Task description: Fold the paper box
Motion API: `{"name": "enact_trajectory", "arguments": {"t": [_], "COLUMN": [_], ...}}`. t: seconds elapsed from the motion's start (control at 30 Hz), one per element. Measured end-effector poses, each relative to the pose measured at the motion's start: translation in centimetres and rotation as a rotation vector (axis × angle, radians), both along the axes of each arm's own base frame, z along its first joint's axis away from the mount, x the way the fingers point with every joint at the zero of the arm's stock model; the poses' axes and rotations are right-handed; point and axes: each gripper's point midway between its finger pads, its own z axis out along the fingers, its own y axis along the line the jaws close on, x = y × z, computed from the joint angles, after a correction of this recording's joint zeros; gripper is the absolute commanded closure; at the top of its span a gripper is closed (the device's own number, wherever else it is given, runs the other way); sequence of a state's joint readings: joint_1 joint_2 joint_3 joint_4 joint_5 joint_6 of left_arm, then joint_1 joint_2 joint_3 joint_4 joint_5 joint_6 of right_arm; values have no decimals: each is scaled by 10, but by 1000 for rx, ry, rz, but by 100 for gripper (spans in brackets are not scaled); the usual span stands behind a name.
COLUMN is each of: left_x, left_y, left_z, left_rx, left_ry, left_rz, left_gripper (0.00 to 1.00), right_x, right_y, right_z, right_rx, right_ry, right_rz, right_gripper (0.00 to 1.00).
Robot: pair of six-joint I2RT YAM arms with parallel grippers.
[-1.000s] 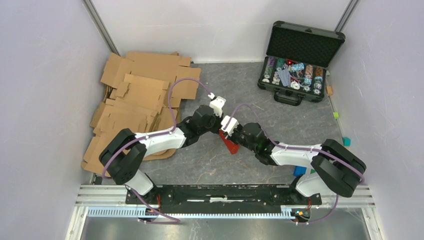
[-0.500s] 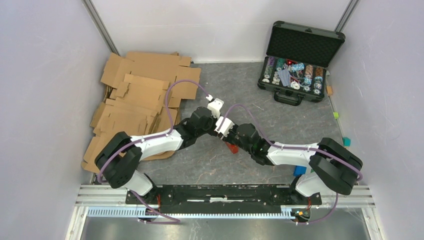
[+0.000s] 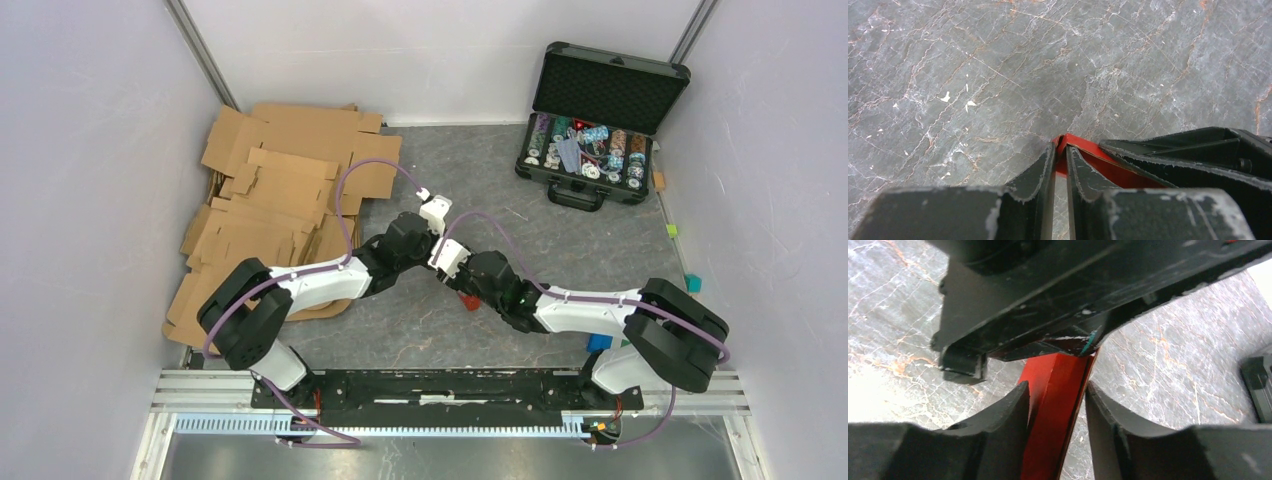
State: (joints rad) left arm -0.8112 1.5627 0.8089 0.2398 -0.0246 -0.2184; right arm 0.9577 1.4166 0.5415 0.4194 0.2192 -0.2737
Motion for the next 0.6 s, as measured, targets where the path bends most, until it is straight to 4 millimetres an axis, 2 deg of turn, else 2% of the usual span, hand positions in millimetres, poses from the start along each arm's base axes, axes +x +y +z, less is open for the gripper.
{"name": "enact_trajectory", "arguments": {"t": [0.23, 0.47, 0.6], "left_x": [-1, -7, -19], "left_y": [0, 2, 7], "left_z": [0, 1, 4], "left_rx": [0, 12, 17], "left_ry": [4, 25, 48], "left_rz": [-1, -13, -34], "left_gripper": [76, 60, 56], "right_x": [5, 3, 2], "right_y": [-6, -5, -4], "right_z": [3, 2, 2], "right_rx": [-10, -15, -14], "right_ry": [-6, -10, -11], "right_rz": [-68, -71, -66], "right_gripper": [77, 84, 86]}}
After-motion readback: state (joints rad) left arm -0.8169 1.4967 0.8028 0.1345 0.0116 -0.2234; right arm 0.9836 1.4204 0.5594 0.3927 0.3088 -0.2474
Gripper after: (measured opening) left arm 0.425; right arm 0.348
